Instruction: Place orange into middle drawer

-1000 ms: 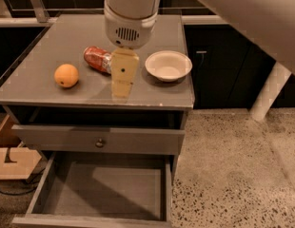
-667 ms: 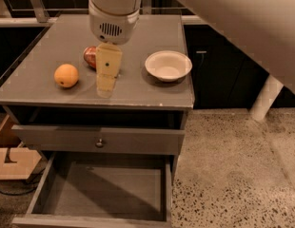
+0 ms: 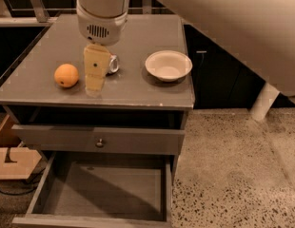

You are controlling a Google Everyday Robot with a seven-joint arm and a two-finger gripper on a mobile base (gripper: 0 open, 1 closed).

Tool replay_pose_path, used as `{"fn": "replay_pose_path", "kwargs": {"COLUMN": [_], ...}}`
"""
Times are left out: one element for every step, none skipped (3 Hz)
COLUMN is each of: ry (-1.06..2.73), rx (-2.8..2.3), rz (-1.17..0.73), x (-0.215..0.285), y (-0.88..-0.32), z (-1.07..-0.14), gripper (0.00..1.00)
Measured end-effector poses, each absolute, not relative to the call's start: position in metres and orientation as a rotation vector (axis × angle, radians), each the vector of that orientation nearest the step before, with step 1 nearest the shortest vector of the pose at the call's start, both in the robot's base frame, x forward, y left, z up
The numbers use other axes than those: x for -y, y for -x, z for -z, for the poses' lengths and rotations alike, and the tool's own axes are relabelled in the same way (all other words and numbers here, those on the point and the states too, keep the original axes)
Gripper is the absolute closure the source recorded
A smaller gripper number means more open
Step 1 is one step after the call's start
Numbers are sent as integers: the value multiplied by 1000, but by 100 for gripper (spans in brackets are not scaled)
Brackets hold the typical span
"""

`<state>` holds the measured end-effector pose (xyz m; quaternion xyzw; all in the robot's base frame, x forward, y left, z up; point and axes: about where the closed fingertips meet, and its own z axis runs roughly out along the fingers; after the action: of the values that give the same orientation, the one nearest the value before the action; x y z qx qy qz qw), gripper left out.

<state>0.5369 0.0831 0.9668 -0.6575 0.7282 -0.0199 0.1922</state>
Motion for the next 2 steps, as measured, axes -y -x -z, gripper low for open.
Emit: {"fn": "replay_pose_path", "kwargs": {"ry": [1810,1811], "rx": [-2038,-2035], "rz": [77,76], "x": [-127,-129], "y": [-560,-560], "z": [-963,-963], "gripper": [0,0]}}
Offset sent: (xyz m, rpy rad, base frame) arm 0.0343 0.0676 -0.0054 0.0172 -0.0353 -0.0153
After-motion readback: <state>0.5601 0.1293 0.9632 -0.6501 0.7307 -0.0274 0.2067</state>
